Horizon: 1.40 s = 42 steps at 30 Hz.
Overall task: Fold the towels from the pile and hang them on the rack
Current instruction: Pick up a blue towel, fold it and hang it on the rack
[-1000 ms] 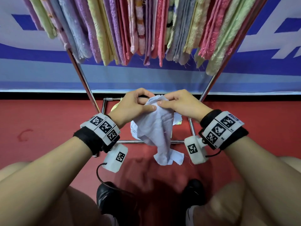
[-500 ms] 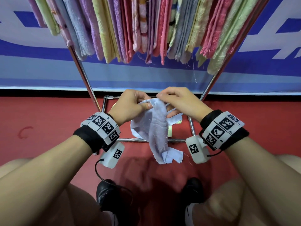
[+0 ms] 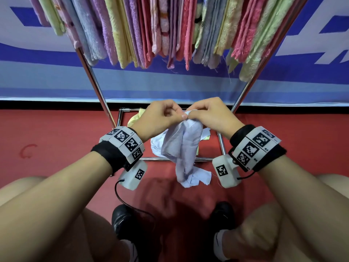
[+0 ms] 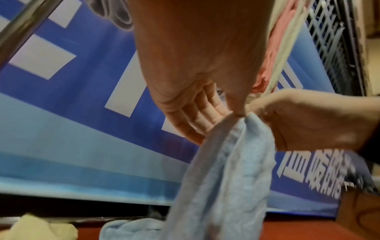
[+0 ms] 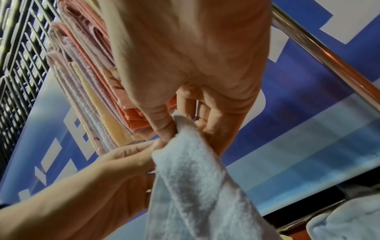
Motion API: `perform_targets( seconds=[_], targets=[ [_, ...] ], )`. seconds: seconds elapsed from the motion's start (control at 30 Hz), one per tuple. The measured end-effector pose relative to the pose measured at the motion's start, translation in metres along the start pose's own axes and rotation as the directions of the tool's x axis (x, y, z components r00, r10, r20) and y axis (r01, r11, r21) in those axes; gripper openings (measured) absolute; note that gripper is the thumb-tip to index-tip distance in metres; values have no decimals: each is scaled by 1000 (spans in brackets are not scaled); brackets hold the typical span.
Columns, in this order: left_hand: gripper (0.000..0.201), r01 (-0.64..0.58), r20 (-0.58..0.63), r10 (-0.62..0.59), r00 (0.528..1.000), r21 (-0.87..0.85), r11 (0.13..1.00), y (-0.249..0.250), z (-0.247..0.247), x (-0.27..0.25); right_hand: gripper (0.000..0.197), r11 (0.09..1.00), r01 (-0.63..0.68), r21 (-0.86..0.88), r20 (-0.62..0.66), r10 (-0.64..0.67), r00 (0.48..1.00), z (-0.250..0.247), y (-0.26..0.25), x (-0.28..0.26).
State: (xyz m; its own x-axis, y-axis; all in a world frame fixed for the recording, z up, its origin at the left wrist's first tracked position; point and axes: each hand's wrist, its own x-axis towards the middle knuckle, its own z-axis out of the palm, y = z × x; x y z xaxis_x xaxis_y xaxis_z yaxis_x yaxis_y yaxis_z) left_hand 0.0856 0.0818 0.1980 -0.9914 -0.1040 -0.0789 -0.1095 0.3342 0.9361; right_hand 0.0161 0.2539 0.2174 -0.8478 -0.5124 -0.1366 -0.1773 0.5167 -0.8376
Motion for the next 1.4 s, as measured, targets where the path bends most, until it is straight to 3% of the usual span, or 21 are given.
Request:
perform_targets(
  seconds=[0.13,0.3,0.4,0.5,0.63,0.73,0.8,0.9,1.0,1.13,1.23,1.4],
  targets=[
    [23,-56,-3,56,998,61,997,-2,3,-2,17,999,-11,47,-13,12,1000,-7,-4,-4],
    [5,50,-65,-50,997,1,999,-4,7,0,11,1000,-9,22,6,9,1000,-1,-4,-4],
    [10,-37,-116,60,991,196,980,-7,15,-3,9,999,-23,24,7,23,1000,1,-6,-4],
    [20,-117,-70,151,986,355,928,-11,16,-5,10,998,-40,44,3,40,999,-2,-7,-3],
    [32,-262,-29,286,958,316,912,-17,8,-3,10,998,-57,20,-46,58,997,-11,-4,2],
    [27,-367,14,395,919,399,840,-20,2,-3,22,996,-83,38,-100,86,991,-17,3,6],
    [31,-401,54,422,905,445,801,-24,0,-2,18,992,-108,62,-121,115,986,-19,5,7],
    [40,-335,70,340,938,439,834,-31,2,3,13,988,-119,94,-105,128,986,-17,5,7],
    [23,-246,45,249,967,396,884,-31,14,0,14,989,-109,96,-81,117,990,-12,2,6],
    [40,-232,29,237,971,338,912,-32,27,1,10,989,-99,112,-48,105,993,-9,-2,4],
    [21,-270,52,266,962,289,919,-29,27,6,10,988,-100,115,-34,104,994,-9,-3,4],
    [34,-218,100,199,975,253,943,-30,23,8,25,992,-97,76,-35,100,994,-10,5,7]
  ],
)
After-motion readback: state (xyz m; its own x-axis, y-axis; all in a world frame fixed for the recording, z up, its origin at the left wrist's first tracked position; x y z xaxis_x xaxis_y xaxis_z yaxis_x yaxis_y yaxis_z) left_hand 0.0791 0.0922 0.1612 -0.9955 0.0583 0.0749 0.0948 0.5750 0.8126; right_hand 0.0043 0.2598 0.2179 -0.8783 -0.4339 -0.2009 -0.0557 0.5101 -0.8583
